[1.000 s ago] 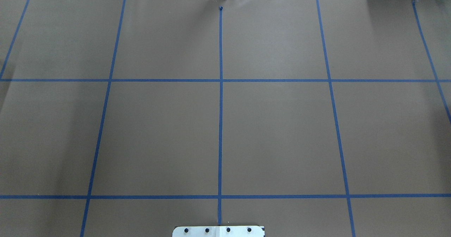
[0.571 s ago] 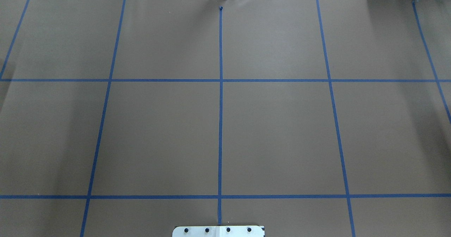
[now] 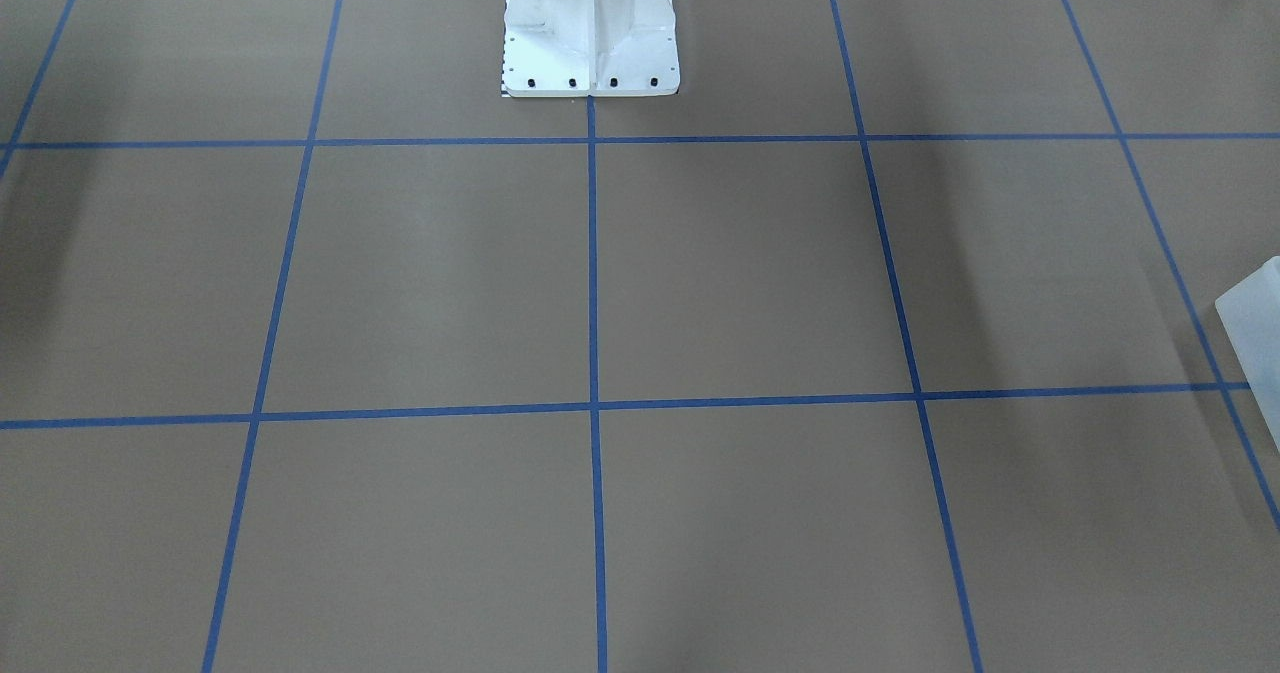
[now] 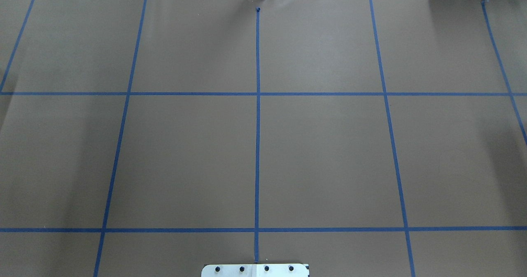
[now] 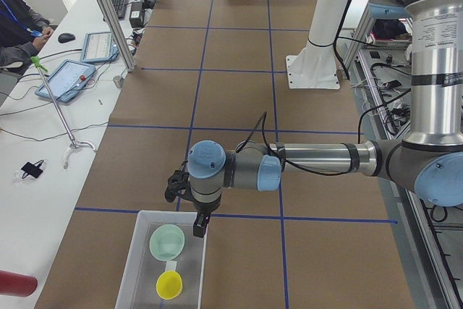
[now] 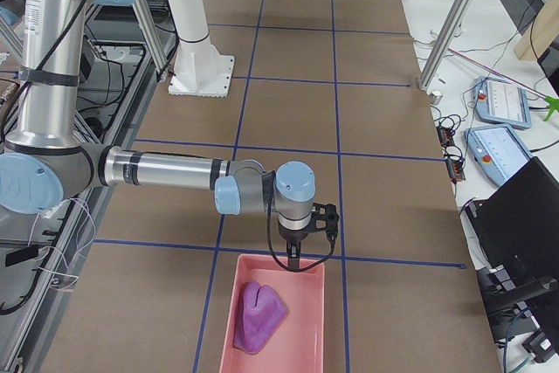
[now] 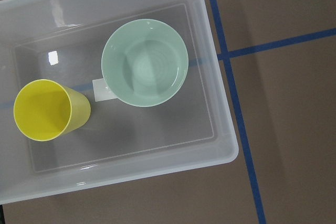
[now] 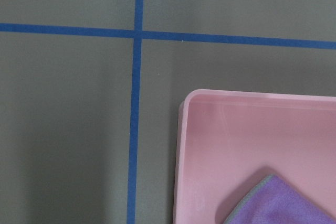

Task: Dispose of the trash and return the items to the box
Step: 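Carry the purple cloth with the right gripper and drop it into the pink bin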

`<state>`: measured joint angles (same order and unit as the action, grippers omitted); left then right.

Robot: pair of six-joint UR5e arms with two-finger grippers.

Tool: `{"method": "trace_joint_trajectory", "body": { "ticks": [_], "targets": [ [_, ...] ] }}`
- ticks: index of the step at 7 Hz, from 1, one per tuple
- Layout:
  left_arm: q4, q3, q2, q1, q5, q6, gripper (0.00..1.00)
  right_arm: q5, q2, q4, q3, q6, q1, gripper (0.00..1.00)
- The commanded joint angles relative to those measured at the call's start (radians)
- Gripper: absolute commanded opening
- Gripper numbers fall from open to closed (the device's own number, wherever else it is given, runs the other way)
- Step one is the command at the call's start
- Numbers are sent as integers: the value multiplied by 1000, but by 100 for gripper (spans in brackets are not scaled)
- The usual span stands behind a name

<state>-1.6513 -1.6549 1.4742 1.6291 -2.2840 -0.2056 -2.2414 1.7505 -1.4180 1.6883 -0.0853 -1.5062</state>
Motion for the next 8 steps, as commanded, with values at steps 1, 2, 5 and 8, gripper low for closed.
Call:
{"method": "trace_joint_trajectory", "body": {
  "ticks": [1, 2, 5, 8],
  "targets": [
    [1, 0, 0, 0, 0, 0, 98, 8, 21, -1, 46, 2, 3, 100],
    [1, 0, 0, 0, 0, 0, 98, 11, 23, 4, 62, 4, 1, 100],
    [1, 3, 0, 0, 1, 0, 98, 0, 47, -1, 105, 47, 3, 100],
    [1, 4, -3, 2, 3, 2, 98, -6, 60, 2, 108, 76, 3, 100]
  ]
}}
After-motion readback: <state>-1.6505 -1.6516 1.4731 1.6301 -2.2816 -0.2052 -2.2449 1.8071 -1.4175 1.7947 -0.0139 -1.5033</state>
